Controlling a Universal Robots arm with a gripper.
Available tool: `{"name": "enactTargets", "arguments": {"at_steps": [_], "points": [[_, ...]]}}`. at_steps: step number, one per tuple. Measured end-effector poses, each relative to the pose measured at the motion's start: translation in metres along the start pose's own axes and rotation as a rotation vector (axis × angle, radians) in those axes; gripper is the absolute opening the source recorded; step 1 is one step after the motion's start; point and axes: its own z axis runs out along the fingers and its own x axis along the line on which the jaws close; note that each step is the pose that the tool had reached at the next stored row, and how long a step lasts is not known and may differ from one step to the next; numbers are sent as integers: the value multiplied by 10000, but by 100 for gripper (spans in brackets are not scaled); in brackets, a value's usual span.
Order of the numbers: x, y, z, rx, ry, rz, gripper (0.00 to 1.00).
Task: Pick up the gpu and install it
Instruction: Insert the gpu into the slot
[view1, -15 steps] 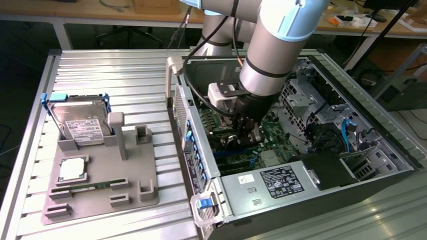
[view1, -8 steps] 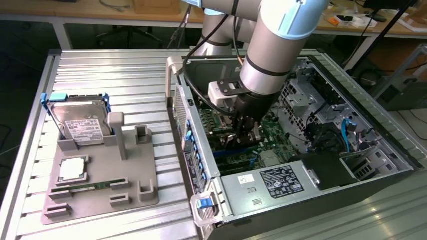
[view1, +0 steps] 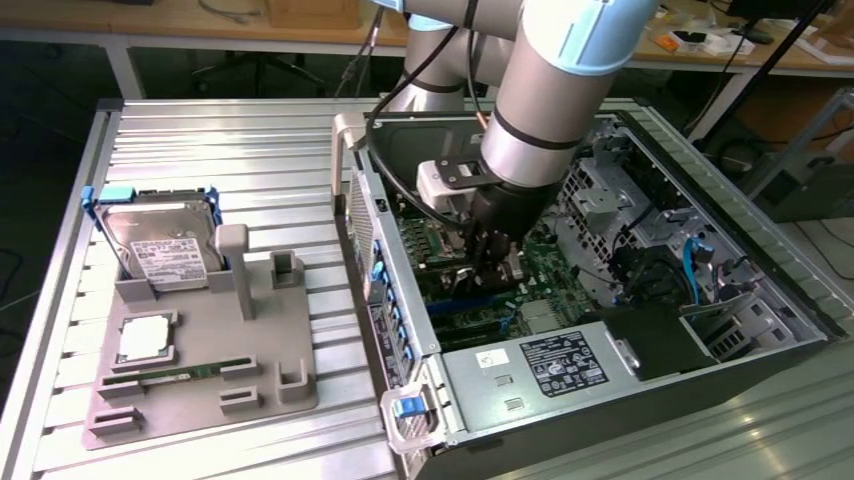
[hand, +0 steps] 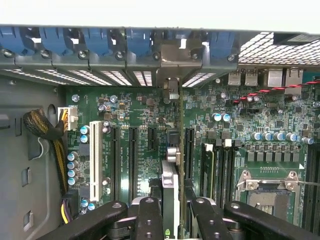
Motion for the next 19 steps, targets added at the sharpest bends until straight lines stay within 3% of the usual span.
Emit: {"name": "enactTargets", "arguments": {"at_steps": [12,19], "points": [[31,3,-1,3,1,227,27],[32,3,69,3,1,228,27]]}}
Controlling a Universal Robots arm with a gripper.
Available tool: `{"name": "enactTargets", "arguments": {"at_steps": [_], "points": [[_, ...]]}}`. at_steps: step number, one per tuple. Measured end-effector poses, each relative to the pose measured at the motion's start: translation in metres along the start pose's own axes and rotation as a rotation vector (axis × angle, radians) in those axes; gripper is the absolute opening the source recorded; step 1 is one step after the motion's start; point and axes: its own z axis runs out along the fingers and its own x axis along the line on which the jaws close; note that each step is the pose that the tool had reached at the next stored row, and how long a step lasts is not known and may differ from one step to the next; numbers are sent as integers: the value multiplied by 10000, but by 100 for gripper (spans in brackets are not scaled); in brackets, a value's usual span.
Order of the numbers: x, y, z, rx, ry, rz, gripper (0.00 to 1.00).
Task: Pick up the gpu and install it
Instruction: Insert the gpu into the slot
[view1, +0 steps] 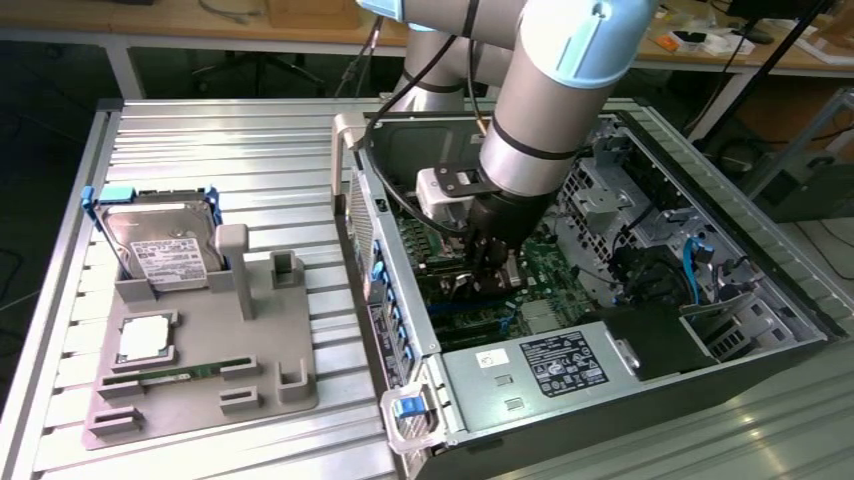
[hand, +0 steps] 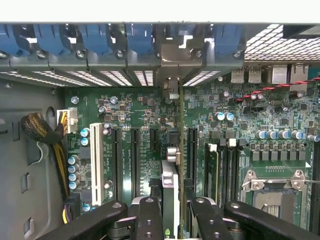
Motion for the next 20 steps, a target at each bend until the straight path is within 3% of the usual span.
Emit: {"name": "enactTargets", "arguments": {"at_steps": [20], "points": [[1,0,45,0,0,2,27]]}}
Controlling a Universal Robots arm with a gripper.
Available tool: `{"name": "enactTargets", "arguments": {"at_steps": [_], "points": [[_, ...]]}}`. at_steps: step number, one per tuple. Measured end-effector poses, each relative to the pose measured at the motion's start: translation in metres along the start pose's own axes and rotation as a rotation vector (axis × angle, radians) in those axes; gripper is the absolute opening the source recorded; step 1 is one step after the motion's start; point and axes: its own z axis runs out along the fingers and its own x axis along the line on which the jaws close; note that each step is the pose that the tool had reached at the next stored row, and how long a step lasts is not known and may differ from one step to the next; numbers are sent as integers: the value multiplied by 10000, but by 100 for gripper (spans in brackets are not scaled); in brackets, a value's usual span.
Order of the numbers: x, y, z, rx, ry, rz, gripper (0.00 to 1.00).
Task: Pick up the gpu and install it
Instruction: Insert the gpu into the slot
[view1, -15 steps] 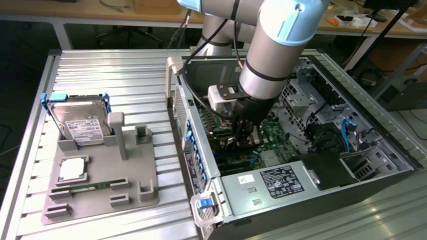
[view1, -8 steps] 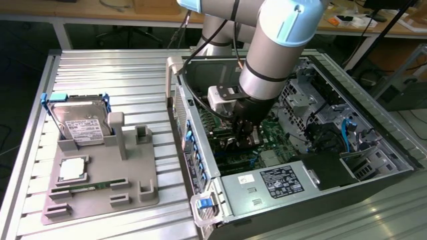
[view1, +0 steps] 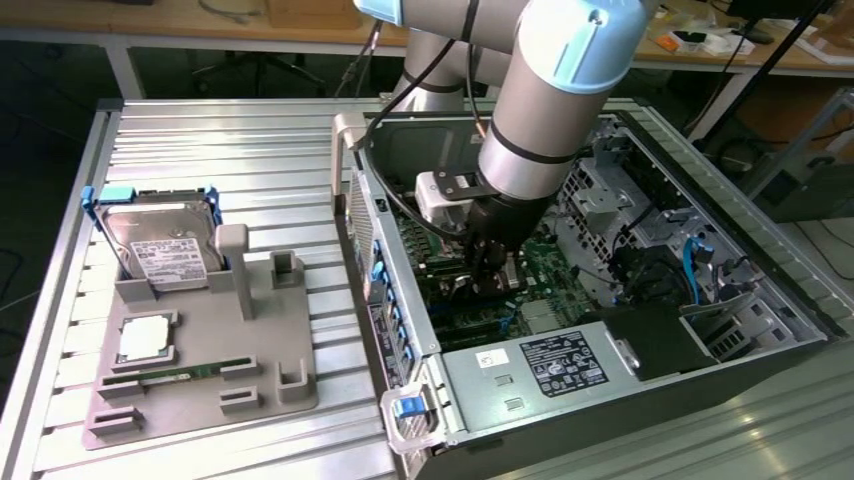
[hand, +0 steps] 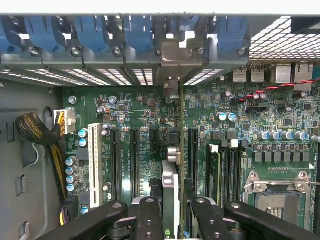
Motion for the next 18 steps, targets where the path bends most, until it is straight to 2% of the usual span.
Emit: {"name": "enactTargets", "arguments": {"at_steps": [10,18], "points": [[1,0,68,5,3,0,27],[1,3,73,7,0,0,27]]}}
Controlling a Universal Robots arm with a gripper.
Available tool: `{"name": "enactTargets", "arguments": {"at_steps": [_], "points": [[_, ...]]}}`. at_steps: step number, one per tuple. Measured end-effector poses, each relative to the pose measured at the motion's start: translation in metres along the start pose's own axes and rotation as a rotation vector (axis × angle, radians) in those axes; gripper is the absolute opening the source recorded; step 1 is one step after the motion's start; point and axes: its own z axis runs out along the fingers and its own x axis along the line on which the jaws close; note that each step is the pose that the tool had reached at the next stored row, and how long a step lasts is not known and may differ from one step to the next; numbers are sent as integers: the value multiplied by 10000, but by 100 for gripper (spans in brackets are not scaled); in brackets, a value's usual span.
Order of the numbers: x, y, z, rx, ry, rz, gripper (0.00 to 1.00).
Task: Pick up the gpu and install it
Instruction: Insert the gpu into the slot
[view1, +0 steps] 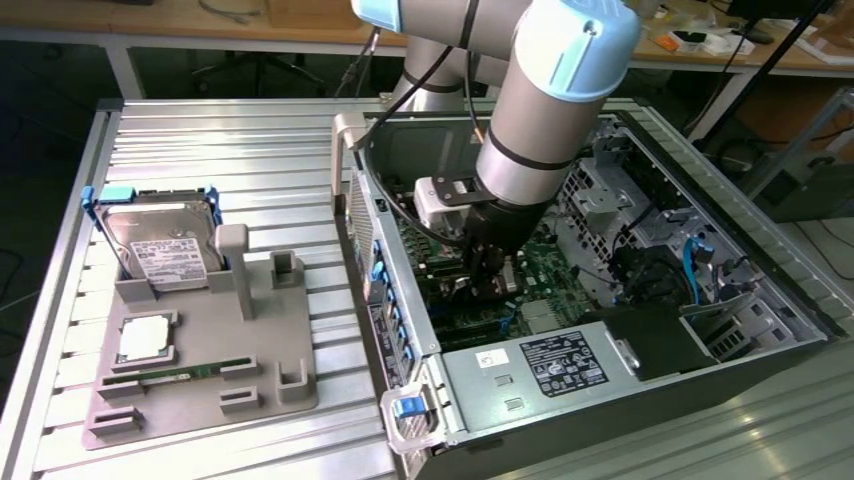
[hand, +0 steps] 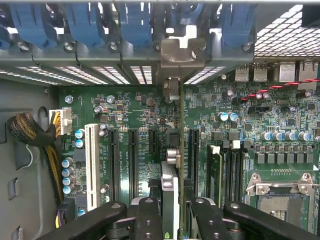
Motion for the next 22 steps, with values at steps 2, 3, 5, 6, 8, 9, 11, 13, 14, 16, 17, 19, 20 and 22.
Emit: {"name": "enactTargets", "arguments": {"at_steps": [2,3,5,6,8,9,11,13,14,16,17,19,20,22], "points": [[-1,6,0,3,0,0,27],[-1,6,0,3,0,-1,27],[-5,7,2,3,1,11,27],[-12,7,2,2,5,31,27],[-16,6,5,3,9,66,27],[-16,6,5,3,12,82,27],[-17,6,7,4,15,114,27],[-19,6,10,4,24,139,27],[-19,6,11,5,31,149,27],[-18,6,12,4,41,160,27],[-19,6,14,4,44,165,27],[-19,7,20,5,43,171,27],[-19,6,26,5,43,172,27],[-18,8,47,4,47,176,27]]}}
